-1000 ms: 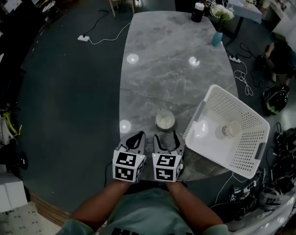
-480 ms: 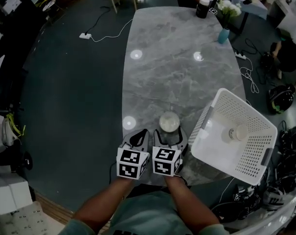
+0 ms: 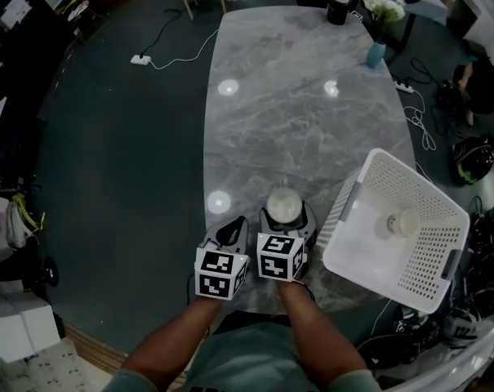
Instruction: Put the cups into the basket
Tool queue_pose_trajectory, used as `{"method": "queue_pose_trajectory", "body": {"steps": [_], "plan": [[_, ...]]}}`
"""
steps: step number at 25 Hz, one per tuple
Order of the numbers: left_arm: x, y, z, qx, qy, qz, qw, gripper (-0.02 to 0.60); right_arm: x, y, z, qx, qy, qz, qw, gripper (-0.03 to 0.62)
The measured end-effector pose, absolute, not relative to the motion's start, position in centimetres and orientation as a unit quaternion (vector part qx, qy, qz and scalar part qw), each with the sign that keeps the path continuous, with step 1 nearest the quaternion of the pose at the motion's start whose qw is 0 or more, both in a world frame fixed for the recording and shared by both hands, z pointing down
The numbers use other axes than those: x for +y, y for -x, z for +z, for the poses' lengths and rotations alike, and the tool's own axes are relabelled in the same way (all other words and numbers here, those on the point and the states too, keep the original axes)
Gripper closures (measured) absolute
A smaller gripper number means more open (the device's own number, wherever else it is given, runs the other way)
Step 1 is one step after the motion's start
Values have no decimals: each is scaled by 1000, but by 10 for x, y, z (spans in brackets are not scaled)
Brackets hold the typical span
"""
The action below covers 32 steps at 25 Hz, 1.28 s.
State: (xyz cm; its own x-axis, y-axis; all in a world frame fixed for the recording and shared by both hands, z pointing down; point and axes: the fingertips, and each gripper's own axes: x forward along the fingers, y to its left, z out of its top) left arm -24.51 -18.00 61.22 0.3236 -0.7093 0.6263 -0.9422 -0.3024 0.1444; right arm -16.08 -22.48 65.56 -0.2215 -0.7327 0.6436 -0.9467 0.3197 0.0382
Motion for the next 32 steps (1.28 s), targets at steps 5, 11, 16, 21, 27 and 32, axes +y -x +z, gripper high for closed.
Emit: {"method": "queue_pose_trajectory", "body": {"steps": [5,11,16,21,27,32], "plan": [[-184,246,615,-533,-773,231,255,581,-232,163,665,-763,-543,181,301,198],[-188,250,615,-537,-771,230,255,581,-242,168,668,-771,-534,165,305,197],[-186,253,612,-542,-769,224,255,581,-240,167,667,-775,-525,184,300,197],[-179,258,608,-549,-765,221,255,581,-230,174,650,-784,-519,193,281,197],[-162,268,598,-561,-755,215,261,581,-210,193,599,-810,-503,181,242,197],[-142,266,581,-568,-751,210,262,581,-187,193,559,-826,-490,169,223,197]]}}
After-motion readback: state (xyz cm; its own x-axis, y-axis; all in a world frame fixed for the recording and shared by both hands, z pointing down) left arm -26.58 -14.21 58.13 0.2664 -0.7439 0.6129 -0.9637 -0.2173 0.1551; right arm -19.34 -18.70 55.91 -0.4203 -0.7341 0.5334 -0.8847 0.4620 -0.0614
